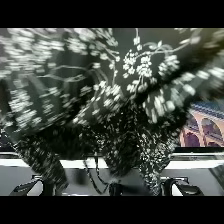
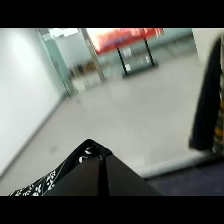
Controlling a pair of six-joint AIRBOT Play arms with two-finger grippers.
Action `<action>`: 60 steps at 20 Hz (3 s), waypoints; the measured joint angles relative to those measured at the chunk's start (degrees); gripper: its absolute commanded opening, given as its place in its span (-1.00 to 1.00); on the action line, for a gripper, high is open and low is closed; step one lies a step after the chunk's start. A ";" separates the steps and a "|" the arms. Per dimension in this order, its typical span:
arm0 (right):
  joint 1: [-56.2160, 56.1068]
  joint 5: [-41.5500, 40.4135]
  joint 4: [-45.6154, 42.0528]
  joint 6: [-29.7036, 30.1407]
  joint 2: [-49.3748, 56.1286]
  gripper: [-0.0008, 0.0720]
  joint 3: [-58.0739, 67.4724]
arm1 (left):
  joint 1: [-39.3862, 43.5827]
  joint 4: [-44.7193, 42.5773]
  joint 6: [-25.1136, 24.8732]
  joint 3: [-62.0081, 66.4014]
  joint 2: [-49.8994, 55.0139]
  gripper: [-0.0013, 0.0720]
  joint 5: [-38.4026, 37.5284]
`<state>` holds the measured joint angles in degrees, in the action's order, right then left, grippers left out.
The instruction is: Fold the clothes and pants, and hang the long-sleeved shirts on hangers.
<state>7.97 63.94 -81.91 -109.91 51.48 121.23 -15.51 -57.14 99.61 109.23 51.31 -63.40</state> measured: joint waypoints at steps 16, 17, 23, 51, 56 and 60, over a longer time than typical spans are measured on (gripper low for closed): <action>-4.04 -1.97 16.37 2.43 56.59 -0.72 -6.38 | 17.49 1.73 2.75 -7.63 52.83 0.35 10.91; -4.63 -1.46 16.79 3.23 57.55 -0.63 -6.56 | 17.16 2.16 2.84 -7.54 53.88 0.75 10.56; -1.22 8.46 14.47 9.33 54.10 0.57 -6.91 | 8.41 1.70 0.72 -5.35 51.15 0.88 2.25; 13.29 11.91 27.56 32.59 40.74 -0.91 -63.84 | -1.57 -6.97 -14.14 -35.89 37.03 0.88 -6.16; 12.98 9.29 21.44 27.28 33.88 -0.91 -61.46 | -1.57 -10.27 -13.92 -36.26 36.57 0.88 -11.32; 14.01 9.88 12.48 23.85 27.87 -0.91 -59.01 | -1.29 -12.92 -11.89 -38.95 35.95 0.88 -13.35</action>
<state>21.98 73.82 -69.43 -86.06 79.35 62.22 -16.80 -70.06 87.72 70.28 87.26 -76.75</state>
